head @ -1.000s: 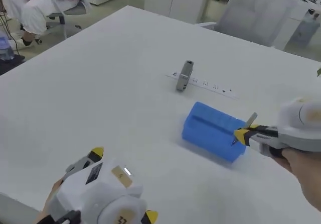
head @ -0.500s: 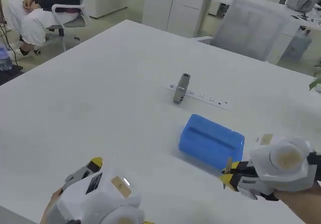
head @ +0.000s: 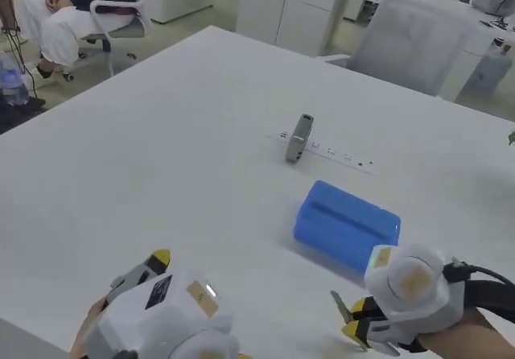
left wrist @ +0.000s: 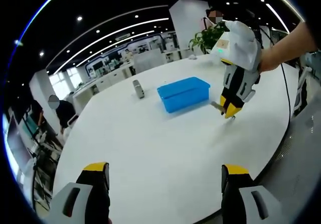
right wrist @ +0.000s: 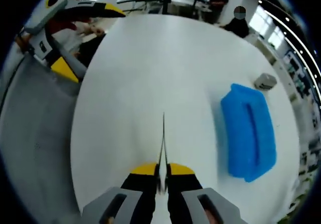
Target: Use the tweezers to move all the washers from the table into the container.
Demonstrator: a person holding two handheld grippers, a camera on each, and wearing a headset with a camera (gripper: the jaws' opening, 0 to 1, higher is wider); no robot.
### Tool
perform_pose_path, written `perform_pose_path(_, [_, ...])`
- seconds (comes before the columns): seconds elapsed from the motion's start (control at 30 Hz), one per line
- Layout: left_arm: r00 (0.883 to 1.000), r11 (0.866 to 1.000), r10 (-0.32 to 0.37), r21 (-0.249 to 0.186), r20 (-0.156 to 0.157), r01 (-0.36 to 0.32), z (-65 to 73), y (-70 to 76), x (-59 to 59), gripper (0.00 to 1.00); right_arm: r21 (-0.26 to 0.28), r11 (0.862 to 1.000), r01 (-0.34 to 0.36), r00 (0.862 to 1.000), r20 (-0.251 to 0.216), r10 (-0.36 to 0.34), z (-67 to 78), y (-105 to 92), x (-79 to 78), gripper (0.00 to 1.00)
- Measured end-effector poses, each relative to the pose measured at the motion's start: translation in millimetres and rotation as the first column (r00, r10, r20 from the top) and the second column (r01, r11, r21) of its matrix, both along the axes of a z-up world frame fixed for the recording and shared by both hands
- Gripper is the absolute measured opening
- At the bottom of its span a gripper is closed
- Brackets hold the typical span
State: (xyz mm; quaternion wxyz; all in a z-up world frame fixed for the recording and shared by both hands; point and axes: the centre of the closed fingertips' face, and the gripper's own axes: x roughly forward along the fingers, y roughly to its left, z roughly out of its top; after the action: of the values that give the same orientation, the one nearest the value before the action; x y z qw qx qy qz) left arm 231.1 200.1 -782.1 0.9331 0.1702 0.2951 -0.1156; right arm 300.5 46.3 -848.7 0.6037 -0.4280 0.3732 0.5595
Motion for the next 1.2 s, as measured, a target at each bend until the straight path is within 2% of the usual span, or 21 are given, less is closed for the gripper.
perform_pose_path(0.1, [1.0,1.0,-0.003,0.002,-0.002,0.003,-0.4,-0.4,0.0,0.95,-0.024,0.999,-0.044,0.999,0.011,0.044,-7.6,3.4,-1.6,0.03])
perform_pose_path(0.3, [1.0,1.0,-0.002,0.005,-0.007,0.002,-1.4,-0.2,-0.1,0.94,-0.048,0.995,-0.086,0.996,0.008,0.086,-15.3,8.4,-3.8,0.03])
perform_pose_path(0.4, [1.0,1.0,-0.002,0.006,-0.01,0.002,-2.0,-0.1,-0.1,0.94,-0.075,0.99,-0.124,0.992,0.02,0.126,-23.9,10.1,-0.2,0.03])
perform_pose_path(0.47, [1.0,1.0,-0.002,0.005,-0.01,0.002,-2.0,-0.2,-0.2,0.94,-0.083,0.987,-0.14,0.99,0.009,0.142,-25.0,11.0,-1.1,0.03])
perform_pose_path(0.53, [1.0,1.0,-0.002,0.005,-0.01,0.002,-2.0,-0.2,-0.1,0.94,-0.074,0.987,-0.144,0.989,0.018,0.146,-24.6,13.0,1.0,0.03])
perform_pose_path(0.77, [1.0,1.0,-0.002,0.008,-0.012,0.002,-2.1,0.0,-0.4,0.94,-0.074,0.984,-0.164,0.986,0.007,0.165,-26.7,12.9,2.1,0.04])
perform_pose_path(0.9, [1.0,1.0,-0.006,0.012,-0.013,0.007,-2.4,-0.6,-0.6,0.94,-0.07,0.985,-0.155,0.988,0.012,0.157,-25.7,12.5,1.6,0.05])
perform_pose_path(1.03, [1.0,1.0,-0.006,0.009,-0.016,0.006,-2.8,-0.6,-0.9,0.94,-0.063,0.993,-0.104,0.994,0.019,0.105,-22.6,10.3,2.6,0.1])
perform_pose_path(1.17, [1.0,1.0,-0.01,-0.001,-0.019,0.01,-3.2,-1.9,-1.2,0.94,-0.005,1.0,-0.024,1.0,0.007,0.024,-13.6,8.0,2.2,0.13])
perform_pose_path(1.2, [1.0,1.0,-0.01,-0.007,-0.021,0.01,-3.3,-2.0,-1.2,0.94,0.034,0.999,0.025,1.0,0.012,-0.025,-4.0,6.6,-0.3,0.15])
